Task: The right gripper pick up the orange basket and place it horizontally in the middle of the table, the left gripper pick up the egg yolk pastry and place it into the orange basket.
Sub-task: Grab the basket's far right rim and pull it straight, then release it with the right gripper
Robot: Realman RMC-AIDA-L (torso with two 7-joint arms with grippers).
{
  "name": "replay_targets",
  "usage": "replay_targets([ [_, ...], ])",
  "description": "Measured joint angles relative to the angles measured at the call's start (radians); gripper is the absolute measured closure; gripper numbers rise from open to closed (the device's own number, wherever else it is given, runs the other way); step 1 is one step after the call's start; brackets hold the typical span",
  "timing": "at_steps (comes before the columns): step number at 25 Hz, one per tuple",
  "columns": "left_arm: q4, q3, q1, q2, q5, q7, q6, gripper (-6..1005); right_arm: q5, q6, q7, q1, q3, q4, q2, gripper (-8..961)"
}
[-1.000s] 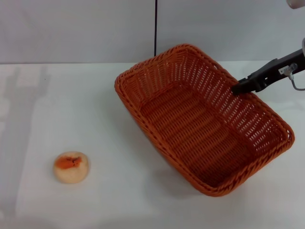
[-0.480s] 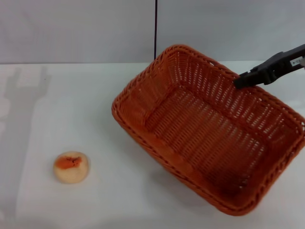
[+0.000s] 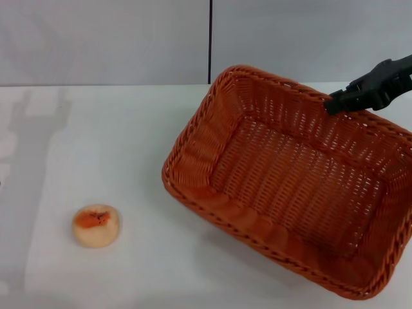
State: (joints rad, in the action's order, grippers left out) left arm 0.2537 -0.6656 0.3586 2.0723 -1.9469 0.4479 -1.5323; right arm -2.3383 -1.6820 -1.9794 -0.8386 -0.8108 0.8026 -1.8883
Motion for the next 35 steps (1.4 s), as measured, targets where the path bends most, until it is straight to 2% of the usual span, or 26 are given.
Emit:
replay_targets([
  [5, 0.004, 0.002, 0.000, 0.000, 0.000, 0.000, 0.000, 214, 0.028, -0.027, 0.085, -0.014, -0.007, -0.011, -0.002, 791],
  [13, 0.014, 0.004, 0.004, 0.000, -0.004, 0.000, 0.000, 214, 0.023, -0.033, 0.226, -0.080, -0.008, -0.123, -0.002, 793],
  [21, 0.019, 0.005, 0.003, 0.000, -0.004, 0.000, 0.000, 214, 0.020, -0.081, 0.311, -0.110, -0.011, -0.127, -0.016, 778],
  [27, 0.020, 0.005, -0.001, 0.000, -0.004, 0.013, -0.001, 215, 0.018, -0.079, 0.330, -0.121, -0.088, -0.127, -0.030, 763],
  [35, 0.019, 0.017, -0.003, 0.000, -0.004, 0.023, -0.005, 215, 0.017, -0.069, 0.347, -0.123, -0.110, -0.121, -0.046, 743],
])
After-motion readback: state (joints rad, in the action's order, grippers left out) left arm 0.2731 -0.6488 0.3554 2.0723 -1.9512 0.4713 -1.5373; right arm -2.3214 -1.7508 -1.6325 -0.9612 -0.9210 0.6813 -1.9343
